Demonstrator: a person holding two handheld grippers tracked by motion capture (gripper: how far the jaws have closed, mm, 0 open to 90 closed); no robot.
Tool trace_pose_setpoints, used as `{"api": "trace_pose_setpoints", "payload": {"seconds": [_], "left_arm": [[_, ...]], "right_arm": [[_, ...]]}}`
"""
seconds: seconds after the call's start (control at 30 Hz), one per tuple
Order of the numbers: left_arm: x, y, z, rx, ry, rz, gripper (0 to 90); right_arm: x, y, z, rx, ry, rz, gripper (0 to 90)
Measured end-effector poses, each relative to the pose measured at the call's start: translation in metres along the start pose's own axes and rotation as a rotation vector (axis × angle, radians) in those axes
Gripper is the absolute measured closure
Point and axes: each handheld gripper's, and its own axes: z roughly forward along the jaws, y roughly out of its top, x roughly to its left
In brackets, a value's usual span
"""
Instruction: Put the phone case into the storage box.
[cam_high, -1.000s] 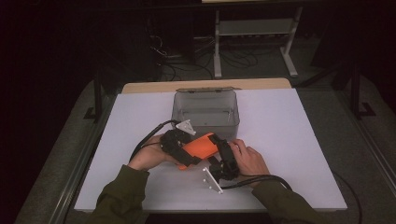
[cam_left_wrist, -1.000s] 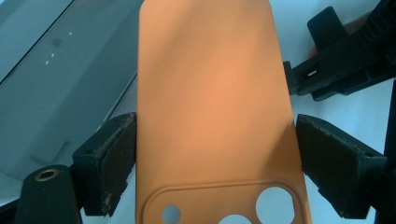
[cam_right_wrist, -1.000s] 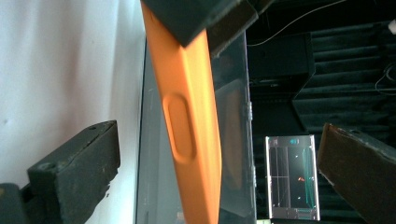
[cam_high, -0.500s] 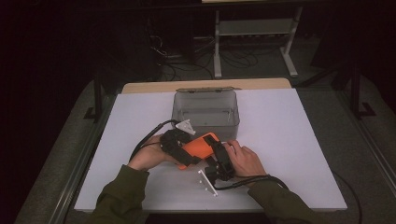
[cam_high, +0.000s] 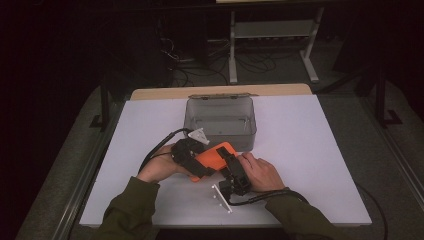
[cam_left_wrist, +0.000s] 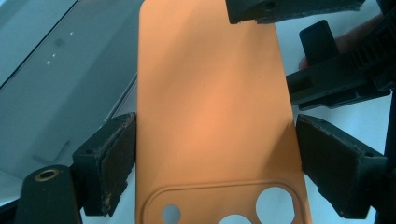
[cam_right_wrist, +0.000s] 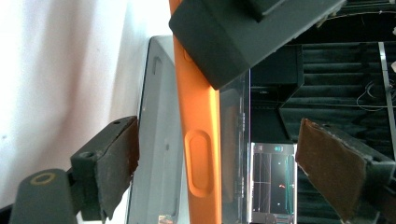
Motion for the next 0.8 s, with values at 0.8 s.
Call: {"api": "trace_pose_setpoints", "payload": {"seconds": [0.8], "left_arm": [[-0.0002, 0.0001, -0.0007, 0.002, 0.002, 0.0, 15.0]], "right_arm": [[0.0017, 0.0012, -0.0029, -0.003, -0.003, -0.026, 42.5]]}}
